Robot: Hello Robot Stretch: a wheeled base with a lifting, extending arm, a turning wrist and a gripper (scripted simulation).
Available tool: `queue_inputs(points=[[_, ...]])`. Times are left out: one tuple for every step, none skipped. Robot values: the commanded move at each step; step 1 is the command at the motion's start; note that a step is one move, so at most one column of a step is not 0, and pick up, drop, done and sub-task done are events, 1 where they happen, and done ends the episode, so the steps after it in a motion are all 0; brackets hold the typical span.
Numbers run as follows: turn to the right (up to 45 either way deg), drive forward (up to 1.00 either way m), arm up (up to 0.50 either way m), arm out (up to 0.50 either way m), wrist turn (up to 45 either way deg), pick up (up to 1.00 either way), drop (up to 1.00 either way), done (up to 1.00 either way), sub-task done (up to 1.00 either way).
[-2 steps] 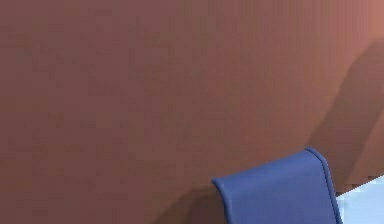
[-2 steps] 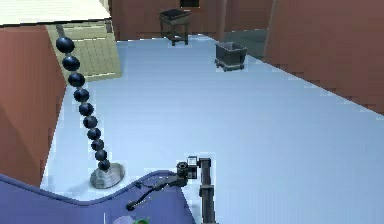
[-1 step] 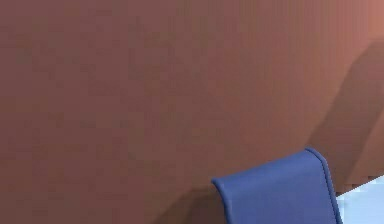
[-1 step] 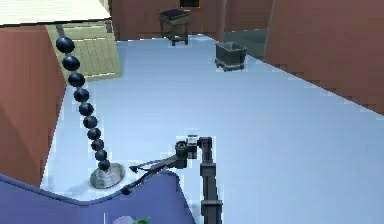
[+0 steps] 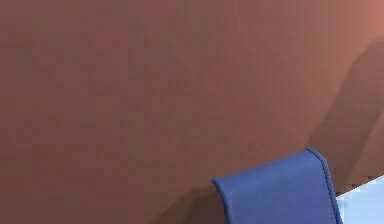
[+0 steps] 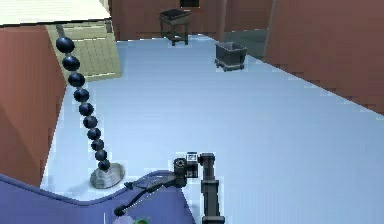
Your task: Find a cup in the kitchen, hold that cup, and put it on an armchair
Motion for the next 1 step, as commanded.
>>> queue_inputs(points=[[0.0, 0.0, 0.0, 0.0, 0.0, 0.0, 0.0, 1.0, 0.0]])
